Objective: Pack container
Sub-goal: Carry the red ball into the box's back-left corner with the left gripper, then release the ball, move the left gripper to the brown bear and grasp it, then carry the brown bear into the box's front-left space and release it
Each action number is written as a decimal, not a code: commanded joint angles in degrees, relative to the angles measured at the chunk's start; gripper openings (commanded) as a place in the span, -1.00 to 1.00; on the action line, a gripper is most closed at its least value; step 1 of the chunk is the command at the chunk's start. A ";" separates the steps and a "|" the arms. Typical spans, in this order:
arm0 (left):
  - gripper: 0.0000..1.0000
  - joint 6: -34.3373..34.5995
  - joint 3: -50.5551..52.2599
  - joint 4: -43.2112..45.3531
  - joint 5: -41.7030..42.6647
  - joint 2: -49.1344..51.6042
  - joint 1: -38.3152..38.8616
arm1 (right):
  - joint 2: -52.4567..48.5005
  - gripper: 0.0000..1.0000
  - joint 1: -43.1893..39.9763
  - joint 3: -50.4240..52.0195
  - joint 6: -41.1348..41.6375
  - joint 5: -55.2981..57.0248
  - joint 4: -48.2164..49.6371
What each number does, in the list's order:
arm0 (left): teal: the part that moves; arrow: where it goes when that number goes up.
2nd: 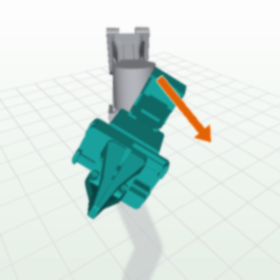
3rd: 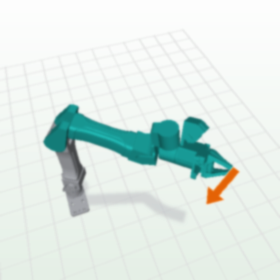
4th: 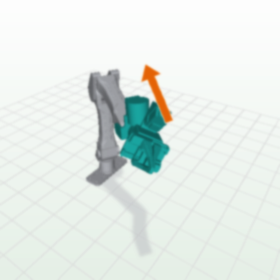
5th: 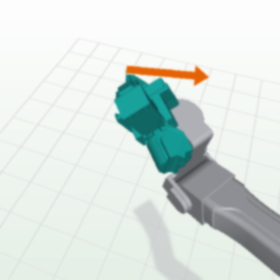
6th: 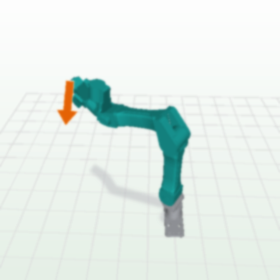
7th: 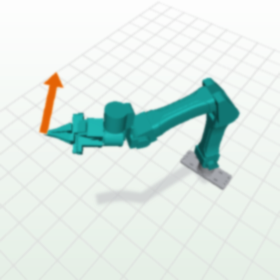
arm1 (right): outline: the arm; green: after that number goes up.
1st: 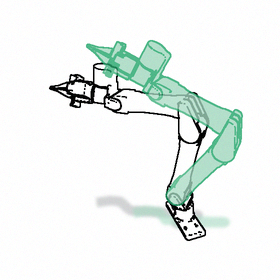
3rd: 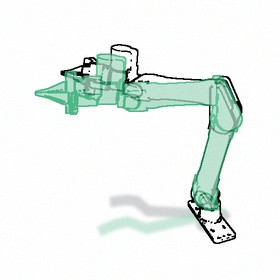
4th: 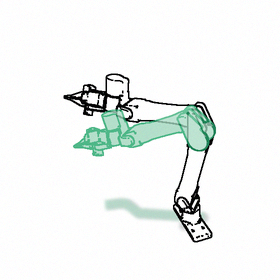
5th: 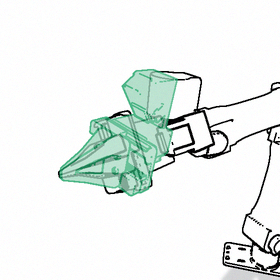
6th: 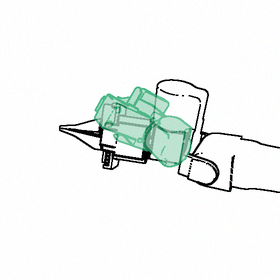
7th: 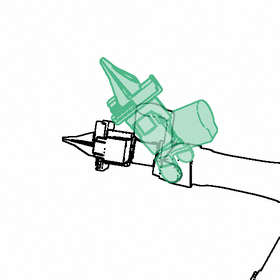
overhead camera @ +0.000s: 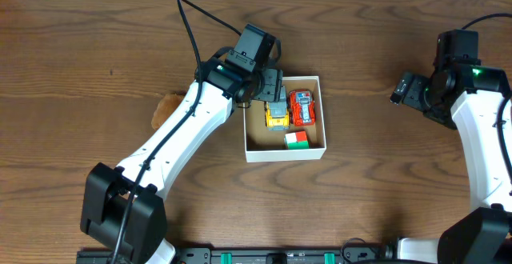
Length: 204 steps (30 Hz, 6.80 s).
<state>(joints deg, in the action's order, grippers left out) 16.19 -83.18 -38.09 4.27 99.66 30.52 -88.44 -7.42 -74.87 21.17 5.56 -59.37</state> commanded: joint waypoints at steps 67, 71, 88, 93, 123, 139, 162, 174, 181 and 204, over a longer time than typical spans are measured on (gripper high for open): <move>-0.87 -1.07 -0.31 -2.10 -2.38 4.09 -0.22 | 0.13 0.99 -0.07 0.11 -1.14 0.22 -0.50; -0.87 -1.07 -0.24 -2.10 -2.38 4.44 -0.22 | 0.13 0.99 -0.07 0.11 -1.14 0.22 -0.50; -0.88 -1.07 0.26 -1.92 -6.03 11.32 -0.70 | 0.13 0.99 -0.07 0.11 -1.55 0.24 -0.63; -0.88 -1.07 -0.42 -1.90 -6.03 8.00 -0.70 | 0.13 0.99 -0.07 0.11 -1.55 0.24 -0.63; 1.00 -6.34 1.62 -22.25 -5.90 -7.74 -28.22 | 0.13 0.98 -0.07 0.11 -1.55 0.22 -0.66; 0.99 -11.72 1.64 -20.92 -6.01 10.21 -28.11 | 0.13 0.97 -0.07 0.11 -1.60 0.28 -0.66; 0.74 -16.22 1.70 -19.67 -5.95 15.91 -28.11 | 0.13 0.99 -0.09 0.11 -1.57 1.14 -0.85; -0.62 -16.20 4.28 -18.38 -5.92 15.91 -28.11 | 0.13 0.99 -0.09 0.11 -1.60 1.16 -0.90; -0.88 -16.20 4.35 -18.43 -5.92 15.87 -28.09 | 0.13 0.99 -0.09 0.11 -1.60 1.16 -1.09; -0.88 -27.58 4.24 -19.47 -5.95 -12.31 -9.90 | 0.13 0.99 -0.07 0.11 -1.55 1.09 -1.07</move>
<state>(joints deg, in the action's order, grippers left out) -4.43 -78.39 -58.30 -1.69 90.83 15.20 -88.44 -7.44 -74.85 20.29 6.02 -60.40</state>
